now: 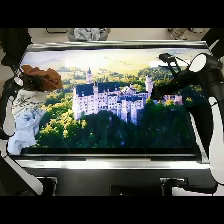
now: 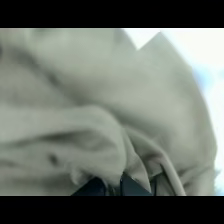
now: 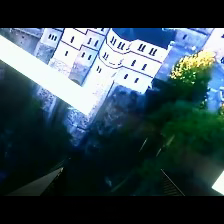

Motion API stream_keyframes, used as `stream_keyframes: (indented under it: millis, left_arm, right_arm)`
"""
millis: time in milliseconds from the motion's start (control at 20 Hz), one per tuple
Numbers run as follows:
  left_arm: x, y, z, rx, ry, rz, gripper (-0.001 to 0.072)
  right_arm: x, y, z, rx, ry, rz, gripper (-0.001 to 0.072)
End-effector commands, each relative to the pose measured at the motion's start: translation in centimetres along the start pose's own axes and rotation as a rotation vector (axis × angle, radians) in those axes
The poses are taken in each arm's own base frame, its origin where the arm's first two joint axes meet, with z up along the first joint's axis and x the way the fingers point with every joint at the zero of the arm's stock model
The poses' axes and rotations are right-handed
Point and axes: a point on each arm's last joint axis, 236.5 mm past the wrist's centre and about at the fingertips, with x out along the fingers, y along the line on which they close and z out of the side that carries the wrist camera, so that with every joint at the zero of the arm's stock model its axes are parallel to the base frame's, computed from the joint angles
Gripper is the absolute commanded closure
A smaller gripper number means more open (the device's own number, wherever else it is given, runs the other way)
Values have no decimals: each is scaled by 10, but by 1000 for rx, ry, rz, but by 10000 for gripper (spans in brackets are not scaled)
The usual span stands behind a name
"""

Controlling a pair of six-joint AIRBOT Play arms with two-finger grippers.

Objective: Fold the shirts.

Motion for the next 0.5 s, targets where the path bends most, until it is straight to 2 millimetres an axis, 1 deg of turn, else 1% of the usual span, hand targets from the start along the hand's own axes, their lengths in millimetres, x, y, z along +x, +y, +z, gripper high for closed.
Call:
stream_keyframes:
  millis: [0,50,100,150,200,250,300,350,400,450]
  left_arm:
    - [-85,-64,114,-31,-330,-98,684]
    - [-131,-95,147,-17,-426,-149,683]
    - [-186,-130,173,14,-507,-204,683]
    - [-240,-163,190,62,-576,-255,683]
    - [-300,-197,200,118,-641,-310,683]
    - [-356,-225,202,169,-690,-362,683]
    - [-412,-251,198,216,-727,-420,683]
    - [-460,-270,189,244,-744,-479,683]
    - [-503,-287,173,274,-742,-540,683]
    - [-535,-301,153,304,-714,-600,683]
  right_arm:
    - [-22,-13,8,-81,-42,-90,33]
    - [-36,-21,13,-100,-69,-148,33]
    - [-54,-28,19,-116,-103,-206,33]
    - [-73,-32,25,-129,-145,-260,33]
    - [-97,-33,30,-147,-194,-310,33]
    - [-122,-29,34,-164,-245,-351,33]
    - [-144,-23,34,-173,-287,-377,33]
    - [-168,-15,32,-182,-332,-400,33]
    - [-188,-7,29,-189,-372,-419,33]
    - [-209,2,24,-197,-410,-437,33]
